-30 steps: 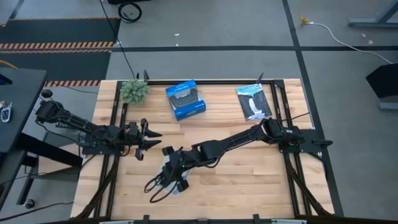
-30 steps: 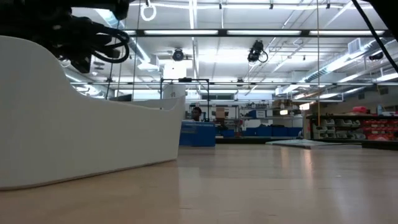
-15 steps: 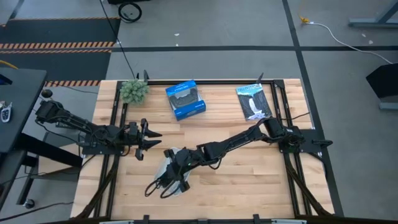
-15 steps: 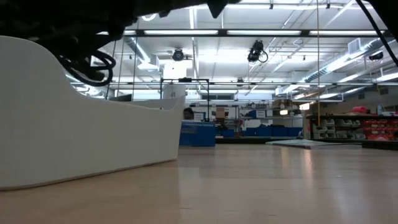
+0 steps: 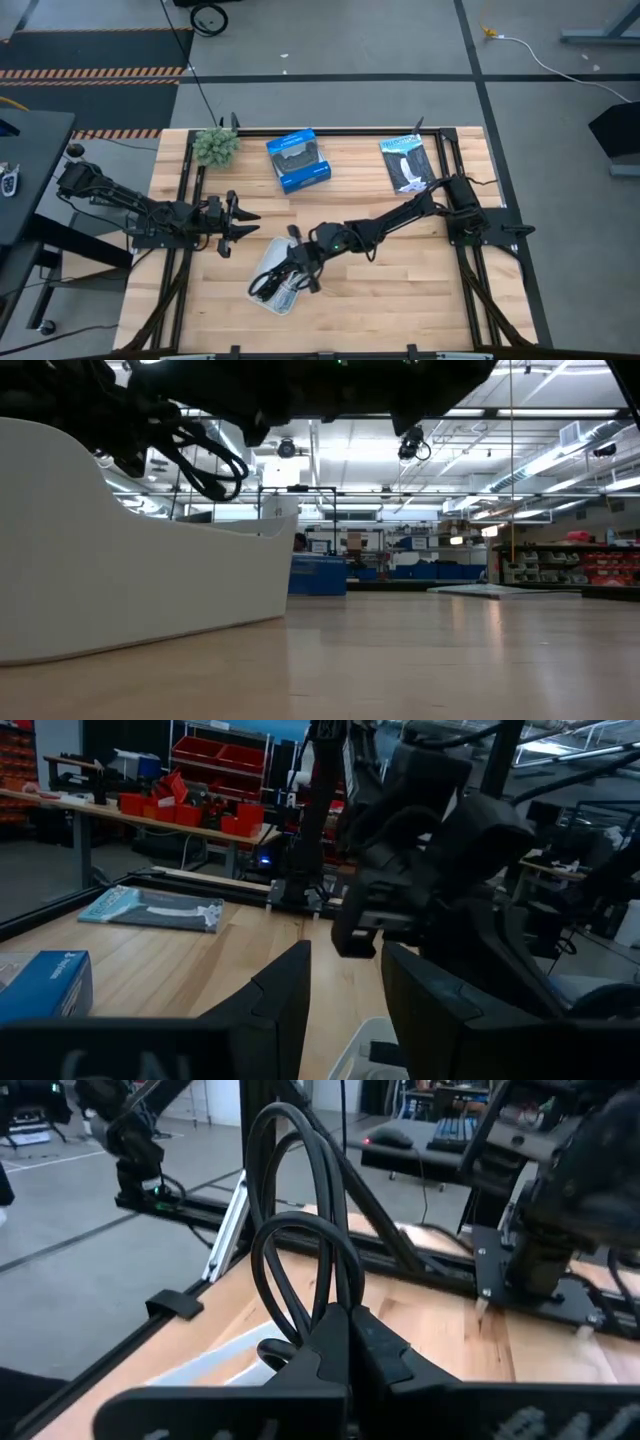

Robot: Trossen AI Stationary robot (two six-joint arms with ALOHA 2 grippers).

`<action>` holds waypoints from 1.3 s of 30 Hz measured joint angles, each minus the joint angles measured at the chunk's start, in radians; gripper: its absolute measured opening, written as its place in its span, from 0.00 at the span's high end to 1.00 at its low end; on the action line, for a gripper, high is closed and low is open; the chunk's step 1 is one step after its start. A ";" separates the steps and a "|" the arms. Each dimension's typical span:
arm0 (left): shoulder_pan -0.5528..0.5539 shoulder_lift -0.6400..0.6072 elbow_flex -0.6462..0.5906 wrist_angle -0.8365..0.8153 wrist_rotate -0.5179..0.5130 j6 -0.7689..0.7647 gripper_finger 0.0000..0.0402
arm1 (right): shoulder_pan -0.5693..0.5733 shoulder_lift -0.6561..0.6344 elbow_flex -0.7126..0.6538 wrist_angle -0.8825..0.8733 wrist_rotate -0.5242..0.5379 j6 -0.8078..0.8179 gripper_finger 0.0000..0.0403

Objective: Pick and place USB-C Cables
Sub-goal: Adjust the black charger cable in the white bin, then adjust the white bin

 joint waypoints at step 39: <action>0.000 0.000 0.000 0.000 0.000 0.000 0.67 | -0.027 0.001 -0.012 -0.352 0.141 0.075 0.77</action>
